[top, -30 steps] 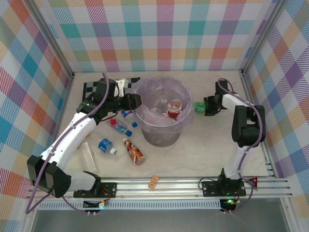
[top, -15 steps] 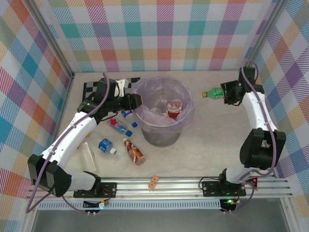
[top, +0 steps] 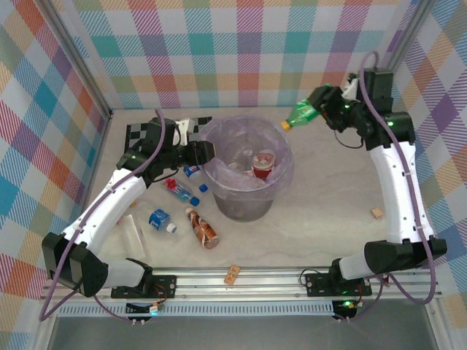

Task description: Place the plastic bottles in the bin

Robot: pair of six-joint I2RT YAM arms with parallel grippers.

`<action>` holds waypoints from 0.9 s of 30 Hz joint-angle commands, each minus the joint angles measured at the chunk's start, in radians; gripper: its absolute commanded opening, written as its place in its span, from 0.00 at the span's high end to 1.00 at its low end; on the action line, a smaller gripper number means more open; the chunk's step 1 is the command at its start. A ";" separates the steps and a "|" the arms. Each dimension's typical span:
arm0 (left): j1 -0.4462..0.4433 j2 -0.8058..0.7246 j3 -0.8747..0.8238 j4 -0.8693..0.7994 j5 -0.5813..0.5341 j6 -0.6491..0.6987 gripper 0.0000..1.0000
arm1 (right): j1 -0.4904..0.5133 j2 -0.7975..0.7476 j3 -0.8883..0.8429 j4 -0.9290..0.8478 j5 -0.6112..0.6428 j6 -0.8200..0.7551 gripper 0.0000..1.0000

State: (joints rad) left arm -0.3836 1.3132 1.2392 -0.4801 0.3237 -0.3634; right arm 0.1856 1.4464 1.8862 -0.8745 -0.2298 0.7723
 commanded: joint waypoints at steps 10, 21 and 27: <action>-0.003 -0.018 0.009 -0.006 0.004 -0.009 0.36 | 0.407 0.299 0.264 -0.200 0.170 -0.244 0.53; -0.005 -0.037 -0.002 -0.012 -0.009 -0.017 0.35 | 0.512 0.431 0.200 -0.200 0.210 -0.258 0.51; -0.012 -0.030 -0.001 -0.002 -0.009 -0.029 0.36 | 0.513 0.445 0.160 -0.145 0.156 -0.241 0.44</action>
State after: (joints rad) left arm -0.3878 1.3037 1.2392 -0.4789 0.3206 -0.3790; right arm 0.6941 1.8839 2.0518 -1.0512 -0.0498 0.5343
